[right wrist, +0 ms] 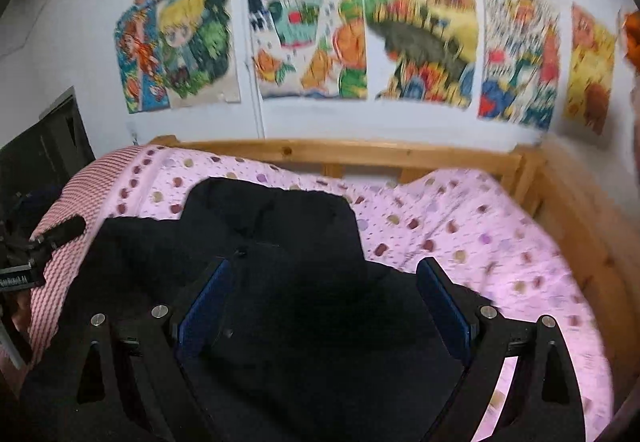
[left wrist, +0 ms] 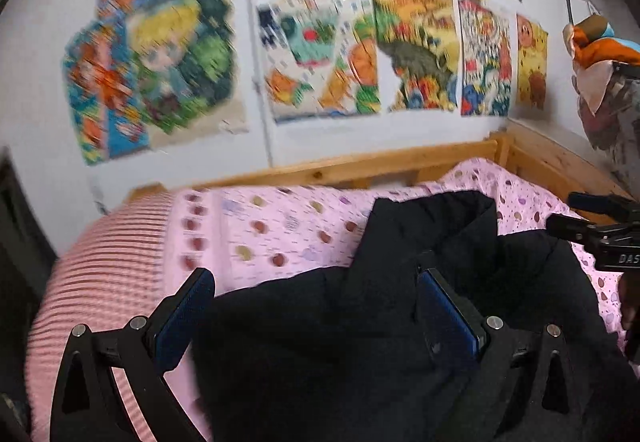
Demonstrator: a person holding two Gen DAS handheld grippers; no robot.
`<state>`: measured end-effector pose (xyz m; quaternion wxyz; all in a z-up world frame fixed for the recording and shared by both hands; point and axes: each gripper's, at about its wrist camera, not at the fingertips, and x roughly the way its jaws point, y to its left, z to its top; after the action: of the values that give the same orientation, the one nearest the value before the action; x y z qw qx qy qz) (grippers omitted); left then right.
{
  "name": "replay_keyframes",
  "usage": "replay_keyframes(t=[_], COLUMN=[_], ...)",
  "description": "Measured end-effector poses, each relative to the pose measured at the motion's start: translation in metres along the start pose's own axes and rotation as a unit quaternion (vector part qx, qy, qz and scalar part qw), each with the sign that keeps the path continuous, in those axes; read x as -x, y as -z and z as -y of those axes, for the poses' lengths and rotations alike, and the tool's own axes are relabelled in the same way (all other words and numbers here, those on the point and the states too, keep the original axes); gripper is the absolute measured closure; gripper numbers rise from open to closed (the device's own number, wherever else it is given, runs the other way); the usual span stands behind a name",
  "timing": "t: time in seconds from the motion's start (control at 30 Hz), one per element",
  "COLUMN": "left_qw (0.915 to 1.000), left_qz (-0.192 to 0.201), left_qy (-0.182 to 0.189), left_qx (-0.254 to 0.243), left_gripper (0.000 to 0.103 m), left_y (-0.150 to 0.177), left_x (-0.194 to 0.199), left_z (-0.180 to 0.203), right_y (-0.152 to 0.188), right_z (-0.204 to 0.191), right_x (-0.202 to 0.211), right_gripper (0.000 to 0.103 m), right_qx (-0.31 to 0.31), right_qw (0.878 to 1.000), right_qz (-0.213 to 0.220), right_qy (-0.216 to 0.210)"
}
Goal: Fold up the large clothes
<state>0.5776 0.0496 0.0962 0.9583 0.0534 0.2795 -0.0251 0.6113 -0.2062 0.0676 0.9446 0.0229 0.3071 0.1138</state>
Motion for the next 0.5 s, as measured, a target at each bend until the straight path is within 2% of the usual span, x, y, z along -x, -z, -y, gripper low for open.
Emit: replay_keyframes(t=[0.17,0.3,0.37,0.4,0.43,0.5], left_qw=[0.9983,0.9956,0.9946,0.9938,0.9919,0.988], left_qz=[-0.03,-0.046,-0.044,-0.044,-0.042,-0.05], left_qy=[0.04,0.066,0.078,0.088,0.106,0.131], left_qx=[0.029,0.048,0.051,0.052,0.056,0.065], left_gripper=[0.001,0.001,0.001,0.006,0.017,0.031], left_y=[-0.017,-0.025,-0.03,-0.033,-0.037,-0.042], left_x=[-0.072,-0.111,-0.124,-0.13,-0.135,-0.145], left_z=[0.002,0.001,0.002,0.002,0.004,0.005], right_y=[-0.019,-0.035,-0.041,-0.043,-0.045,-0.045], right_z=[0.01,0.019,0.02,0.02,0.016,0.008], right_x=[-0.057,-0.102,-0.121,-0.128,-0.135,-0.149], right_gripper=[0.013,0.013,0.02,0.023,0.03,0.04], right_qx=[-0.034,-0.053,-0.056,-0.054,-0.048,-0.031], right_qw=[0.999,0.997,0.996,0.996,0.995,0.995], right_qz=[-0.016,-0.042,-0.057,-0.064,-0.071,-0.086], right_qy=[-0.014,-0.022,-0.037,-0.042,-0.045,-0.048])
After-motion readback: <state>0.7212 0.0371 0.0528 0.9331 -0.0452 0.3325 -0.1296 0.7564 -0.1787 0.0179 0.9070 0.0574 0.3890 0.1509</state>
